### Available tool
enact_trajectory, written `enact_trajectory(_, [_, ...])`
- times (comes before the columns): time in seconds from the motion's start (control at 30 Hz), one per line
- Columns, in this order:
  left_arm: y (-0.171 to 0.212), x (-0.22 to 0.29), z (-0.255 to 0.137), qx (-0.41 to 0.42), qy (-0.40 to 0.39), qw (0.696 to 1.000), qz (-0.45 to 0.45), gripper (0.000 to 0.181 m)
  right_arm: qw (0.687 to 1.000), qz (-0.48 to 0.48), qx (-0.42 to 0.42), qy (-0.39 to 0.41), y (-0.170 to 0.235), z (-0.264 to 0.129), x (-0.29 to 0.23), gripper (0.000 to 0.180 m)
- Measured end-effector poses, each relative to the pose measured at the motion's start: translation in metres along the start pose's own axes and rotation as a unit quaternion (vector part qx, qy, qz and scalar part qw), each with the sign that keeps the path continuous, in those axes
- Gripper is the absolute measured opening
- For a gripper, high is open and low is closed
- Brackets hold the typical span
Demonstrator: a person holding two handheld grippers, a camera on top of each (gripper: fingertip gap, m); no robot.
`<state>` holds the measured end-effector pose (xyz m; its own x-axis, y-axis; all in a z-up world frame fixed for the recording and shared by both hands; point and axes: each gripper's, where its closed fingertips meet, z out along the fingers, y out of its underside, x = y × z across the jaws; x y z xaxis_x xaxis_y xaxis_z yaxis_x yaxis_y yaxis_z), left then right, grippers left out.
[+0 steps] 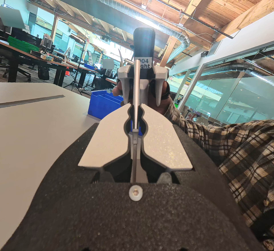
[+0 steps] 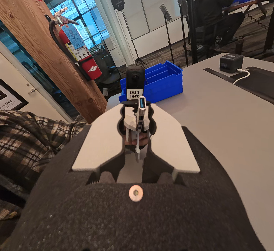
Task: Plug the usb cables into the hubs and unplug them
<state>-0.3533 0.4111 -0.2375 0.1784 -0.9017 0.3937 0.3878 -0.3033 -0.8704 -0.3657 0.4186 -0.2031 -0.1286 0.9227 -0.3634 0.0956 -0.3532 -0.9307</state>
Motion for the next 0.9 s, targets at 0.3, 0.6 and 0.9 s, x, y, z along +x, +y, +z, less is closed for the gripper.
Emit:
enact_trajectory(0.3, [0.008, 0.006, 0.01, -0.029, -0.003, 0.999, 0.04, 0.023, 0.999, -0.011, 0.009, 0.034, -0.004, -0.016, 0.0, 0.007])
enact_trajectory(0.6, [-0.002, 0.002, 0.006, -0.018, -0.038, 0.996, 0.084, 0.052, 0.976, -0.062, 0.038, 0.204, -0.062, -0.154, -0.003, 0.007])
enact_trajectory(0.9, [0.018, -0.002, 0.014, -0.066, -0.042, 0.993, 0.093, 0.048, 0.881, -0.079, 0.119, 0.451, -0.109, -0.363, -0.011, 0.007])
